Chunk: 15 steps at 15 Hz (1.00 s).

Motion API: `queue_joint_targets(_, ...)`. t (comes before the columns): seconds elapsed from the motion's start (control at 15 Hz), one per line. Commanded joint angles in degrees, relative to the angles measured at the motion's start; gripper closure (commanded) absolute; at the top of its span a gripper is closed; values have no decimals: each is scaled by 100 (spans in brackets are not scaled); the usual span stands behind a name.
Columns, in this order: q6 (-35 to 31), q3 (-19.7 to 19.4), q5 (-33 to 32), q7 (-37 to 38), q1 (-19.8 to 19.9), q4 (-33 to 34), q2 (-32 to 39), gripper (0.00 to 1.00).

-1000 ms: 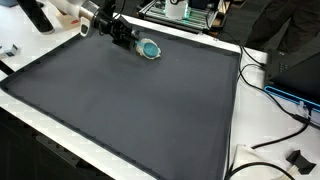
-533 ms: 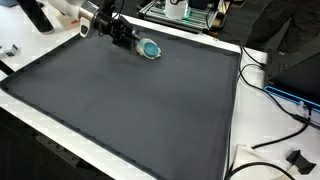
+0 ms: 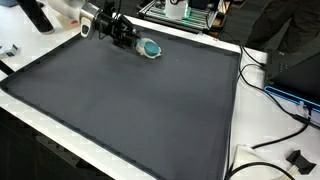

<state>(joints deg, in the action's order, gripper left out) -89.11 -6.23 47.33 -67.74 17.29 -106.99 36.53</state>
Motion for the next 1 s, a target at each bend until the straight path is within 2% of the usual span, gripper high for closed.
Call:
queue_joint_targets(0.0, 11, -22, -189, -14, 27, 122, 173, 75)
queue_joint_targets(0.33, -422, -130, -230, 621, -159, 4, 51, 75)
queue_joint_targets(0.93, -633, -96, -524, 1488, -326, -293, -567, 75)
